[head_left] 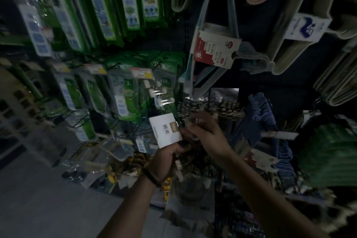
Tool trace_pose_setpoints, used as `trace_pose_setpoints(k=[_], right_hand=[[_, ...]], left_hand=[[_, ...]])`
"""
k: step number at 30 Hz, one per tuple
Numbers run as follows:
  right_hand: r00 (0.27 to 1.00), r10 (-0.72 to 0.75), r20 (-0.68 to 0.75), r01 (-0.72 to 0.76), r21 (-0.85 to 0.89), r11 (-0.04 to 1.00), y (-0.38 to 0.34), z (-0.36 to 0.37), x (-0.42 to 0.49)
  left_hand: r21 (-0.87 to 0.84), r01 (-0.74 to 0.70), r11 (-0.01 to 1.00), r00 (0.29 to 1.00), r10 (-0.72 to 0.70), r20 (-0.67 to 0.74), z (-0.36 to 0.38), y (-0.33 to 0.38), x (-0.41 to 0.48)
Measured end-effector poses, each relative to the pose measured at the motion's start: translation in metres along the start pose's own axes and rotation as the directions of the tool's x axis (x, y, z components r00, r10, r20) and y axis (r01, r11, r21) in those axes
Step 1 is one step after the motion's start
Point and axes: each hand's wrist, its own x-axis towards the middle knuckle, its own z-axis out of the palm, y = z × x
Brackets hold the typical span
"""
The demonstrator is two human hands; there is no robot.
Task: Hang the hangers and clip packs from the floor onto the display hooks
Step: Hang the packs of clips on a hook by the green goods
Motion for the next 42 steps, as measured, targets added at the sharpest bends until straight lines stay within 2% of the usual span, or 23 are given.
trace_pose_setpoints(k=[2, 3, 4, 6, 10, 12, 14, 16, 18, 20, 23, 27, 29, 32, 35, 36, 38, 40, 42], right_hand=[[0.99, 0.112, -0.087, -0.099, 0.142, 0.985, 0.005, 0.016, -0.012], [0.978, 0.19, -0.086, -0.169, 0.205, 0.964, 0.008, 0.022, -0.018], [0.967, 0.25, -0.046, -0.232, 0.242, 0.942, 0.012, 0.027, -0.022], [0.958, 0.281, 0.055, -0.286, 0.256, 0.923, 0.015, 0.034, -0.032], [0.97, 0.241, 0.033, -0.241, 0.241, 0.94, 0.008, 0.032, -0.044], [0.97, 0.244, -0.016, -0.236, 0.201, 0.951, 0.006, 0.03, -0.045], [0.969, 0.239, -0.065, -0.225, 0.174, 0.959, 0.006, 0.026, -0.043], [0.97, 0.218, -0.107, -0.196, 0.185, 0.963, 0.003, 0.02, -0.041], [0.972, 0.18, -0.154, -0.152, 0.176, 0.972, -0.001, 0.01, -0.038], [0.976, 0.104, -0.191, -0.086, 0.102, 0.991, -0.002, 0.0, -0.034], [0.983, -0.024, -0.181, 0.013, -0.063, 0.998, 0.0, -0.007, -0.03], [0.969, -0.03, -0.246, 0.005, -0.102, 0.995, 0.006, -0.017, -0.028], [0.969, -0.023, -0.244, 0.001, -0.089, 0.996, 0.01, -0.026, -0.027], [0.992, 0.006, -0.127, -0.017, -0.083, 0.996, 0.018, -0.037, -0.028], [0.999, -0.015, 0.048, 0.03, -0.33, 0.943, 0.032, -0.044, -0.032], [0.998, -0.014, 0.064, 0.036, -0.366, 0.93, 0.038, -0.045, -0.034], [0.999, -0.039, 0.011, 0.04, -0.397, 0.917, 0.042, -0.046, -0.036], [0.998, -0.052, -0.038, 0.03, -0.442, 0.896, 0.044, -0.052, -0.035], [0.998, -0.055, -0.021, 0.033, -0.57, 0.821, 0.046, -0.064, -0.033]], left_hand=[[0.058, 0.013, 0.998, 1.0, -0.012, -0.014, -0.005, -0.002, -0.01], [0.076, 0.0, 0.997, 0.999, 0.002, -0.032, -0.009, -0.004, -0.012], [0.106, -0.02, 0.994, 0.999, 0.024, -0.029, -0.013, -0.006, -0.013], [0.178, -0.021, 0.984, 1.0, 0.025, -0.017, -0.018, -0.008, -0.016], [0.301, 0.015, 0.954, 0.996, -0.04, 0.076, -0.023, -0.006, -0.024], [0.437, -0.066, 0.897, 0.986, -0.009, 0.168, -0.026, -0.004, -0.026], [0.497, -0.126, 0.859, 0.976, 0.016, 0.218, -0.027, -0.005, -0.027], [0.486, -0.156, 0.86, 0.978, 0.064, 0.2, -0.029, -0.007, -0.026], [0.405, -0.169, 0.898, 0.983, 0.126, 0.131, -0.032, -0.008, -0.024], [0.332, -0.187, 0.925, 0.982, 0.181, 0.049, -0.03, -0.005, -0.019], [0.342, -0.212, 0.915, 0.968, 0.245, -0.058, -0.017, 0.002, -0.007], [0.421, -0.189, 0.887, 0.962, 0.254, -0.103, -0.004, -0.005, 0.004], [0.399, -0.171, 0.901, 0.957, 0.248, -0.15, -0.004, -0.013, 0.006], [0.397, -0.143, 0.907, 0.947, 0.242, -0.212, -0.006, -0.024, 0.007], [0.391, -0.101, 0.915, 0.953, 0.202, -0.225, -0.008, -0.032, 0.011], [0.391, -0.101, 0.915, 0.955, 0.199, -0.219, -0.007, -0.032, 0.012], [0.387, -0.086, 0.918, 0.957, 0.184, -0.222, -0.005, -0.033, 0.013], [0.337, -0.011, 0.941, 0.971, 0.09, -0.219, -0.005, -0.034, 0.016], [0.299, 0.08, 0.951, 0.964, 0.002, -0.267, -0.012, -0.036, 0.02]])
